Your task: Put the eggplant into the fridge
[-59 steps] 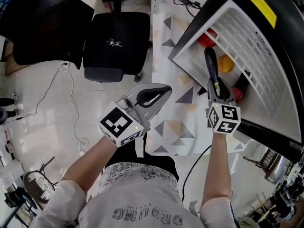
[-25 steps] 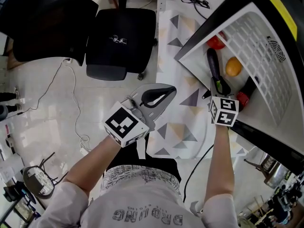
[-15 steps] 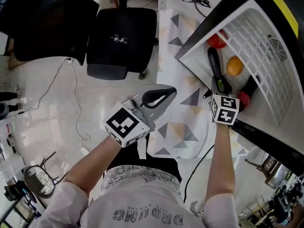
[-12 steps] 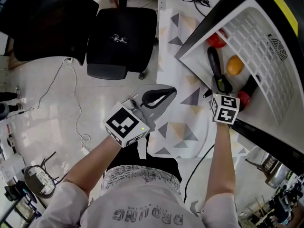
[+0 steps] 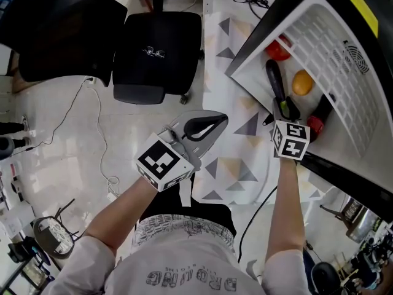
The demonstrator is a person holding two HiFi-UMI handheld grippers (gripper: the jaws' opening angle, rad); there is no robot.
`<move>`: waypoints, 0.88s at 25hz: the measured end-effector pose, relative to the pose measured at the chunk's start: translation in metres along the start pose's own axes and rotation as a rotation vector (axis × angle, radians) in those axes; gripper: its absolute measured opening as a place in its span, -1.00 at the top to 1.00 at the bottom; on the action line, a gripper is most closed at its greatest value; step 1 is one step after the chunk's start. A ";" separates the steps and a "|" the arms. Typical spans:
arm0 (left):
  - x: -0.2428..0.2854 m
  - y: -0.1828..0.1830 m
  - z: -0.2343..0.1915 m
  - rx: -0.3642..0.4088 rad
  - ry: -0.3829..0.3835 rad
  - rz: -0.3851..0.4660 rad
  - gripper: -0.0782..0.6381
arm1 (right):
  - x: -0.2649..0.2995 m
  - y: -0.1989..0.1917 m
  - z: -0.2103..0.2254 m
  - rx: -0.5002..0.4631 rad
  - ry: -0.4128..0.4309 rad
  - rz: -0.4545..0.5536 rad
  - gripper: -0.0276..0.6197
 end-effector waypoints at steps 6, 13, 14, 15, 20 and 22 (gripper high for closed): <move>-0.004 0.001 0.002 0.004 -0.002 0.000 0.76 | -0.004 0.000 -0.002 0.003 -0.005 0.006 0.39; -0.008 0.007 0.005 0.017 -0.010 0.003 0.76 | -0.016 0.008 -0.001 0.019 -0.018 0.034 0.38; -0.008 0.008 0.006 0.020 -0.012 0.003 0.76 | -0.019 0.010 -0.001 0.021 -0.020 0.040 0.38; -0.009 0.009 0.006 0.023 -0.014 0.003 0.76 | -0.022 0.012 -0.001 0.024 -0.022 0.046 0.39; -0.012 0.017 0.011 0.042 -0.027 0.003 0.76 | -0.039 0.022 -0.004 0.038 -0.028 0.081 0.40; -0.013 0.021 0.014 0.051 -0.035 0.003 0.76 | -0.048 0.026 -0.005 0.043 -0.032 0.096 0.41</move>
Point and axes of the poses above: the fingertips, and each gripper's own axes: x forward along the fingers, z to its right, y out of its top, the point moved 5 cm from there along -x, backward along the fingers
